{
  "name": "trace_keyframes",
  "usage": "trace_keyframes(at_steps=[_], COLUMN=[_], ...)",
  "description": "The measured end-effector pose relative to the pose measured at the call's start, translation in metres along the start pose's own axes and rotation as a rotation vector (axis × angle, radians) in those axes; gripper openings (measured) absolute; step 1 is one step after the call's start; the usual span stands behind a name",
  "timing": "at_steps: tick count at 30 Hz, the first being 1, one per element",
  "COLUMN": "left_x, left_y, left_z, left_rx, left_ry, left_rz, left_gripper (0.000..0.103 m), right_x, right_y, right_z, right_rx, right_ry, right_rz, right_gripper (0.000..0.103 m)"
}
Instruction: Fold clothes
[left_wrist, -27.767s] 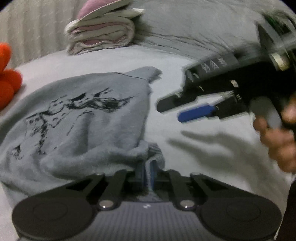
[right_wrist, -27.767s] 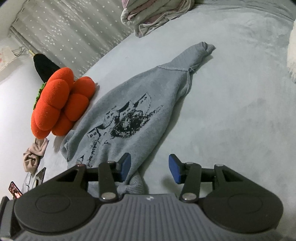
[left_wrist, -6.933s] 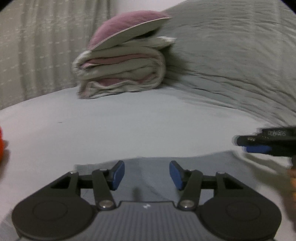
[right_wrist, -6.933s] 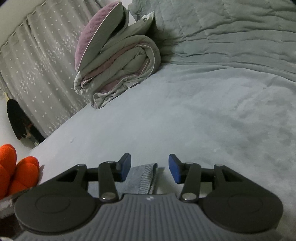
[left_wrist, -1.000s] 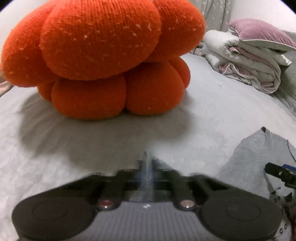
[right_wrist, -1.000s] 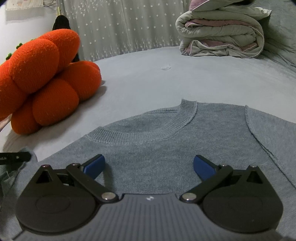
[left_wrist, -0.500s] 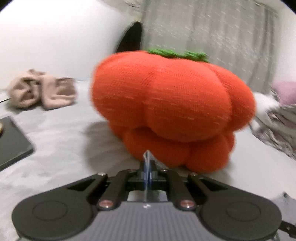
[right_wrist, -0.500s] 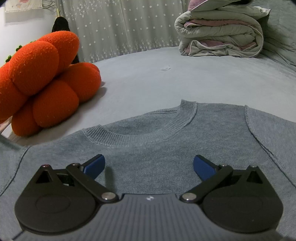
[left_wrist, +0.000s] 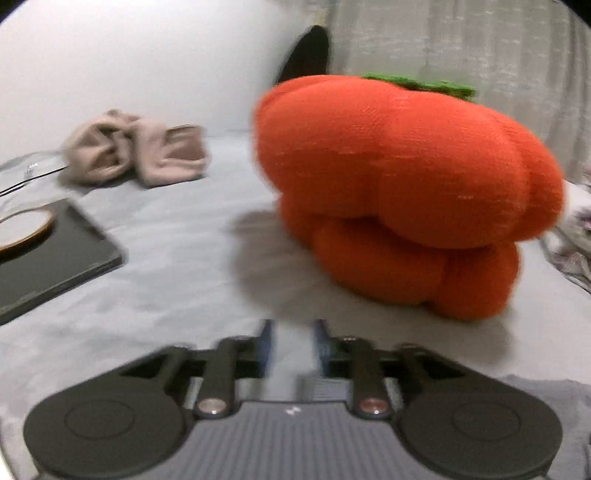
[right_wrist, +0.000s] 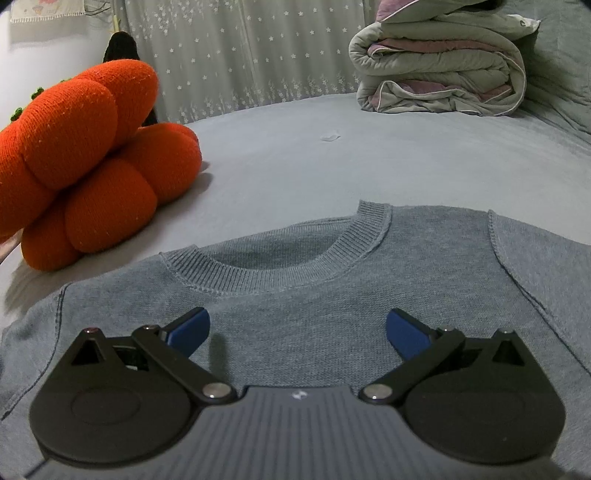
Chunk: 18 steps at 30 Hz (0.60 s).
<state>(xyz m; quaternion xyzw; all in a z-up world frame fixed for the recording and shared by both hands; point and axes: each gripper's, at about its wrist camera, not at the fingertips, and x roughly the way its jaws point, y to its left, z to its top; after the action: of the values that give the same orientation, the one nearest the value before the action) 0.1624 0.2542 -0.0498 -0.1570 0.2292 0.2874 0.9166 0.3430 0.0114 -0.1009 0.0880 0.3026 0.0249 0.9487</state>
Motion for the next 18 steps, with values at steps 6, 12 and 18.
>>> trace_keyframes(at_steps=[6, 12, 18], left_x=[0.004, 0.022, 0.033], left_y=[-0.037, -0.054, -0.049], left_z=[-0.005, -0.026, -0.024], left_rx=[0.058, 0.103, 0.066], left_ry=[0.011, 0.029, 0.095], left_rz=[-0.199, -0.504, -0.591], left_gripper=[0.055, 0.074, 0.074], right_x=[0.001, -0.001, -0.018], right_y=[0.002, 0.002, 0.003], right_z=[0.000, 0.000, 0.010], right_rx=[-0.013, -0.009, 0.056], right_ry=[0.001, -0.009, -0.048], right_rz=[-0.008, -0.001, 0.075], right_gripper=[0.103, 0.103, 0.103])
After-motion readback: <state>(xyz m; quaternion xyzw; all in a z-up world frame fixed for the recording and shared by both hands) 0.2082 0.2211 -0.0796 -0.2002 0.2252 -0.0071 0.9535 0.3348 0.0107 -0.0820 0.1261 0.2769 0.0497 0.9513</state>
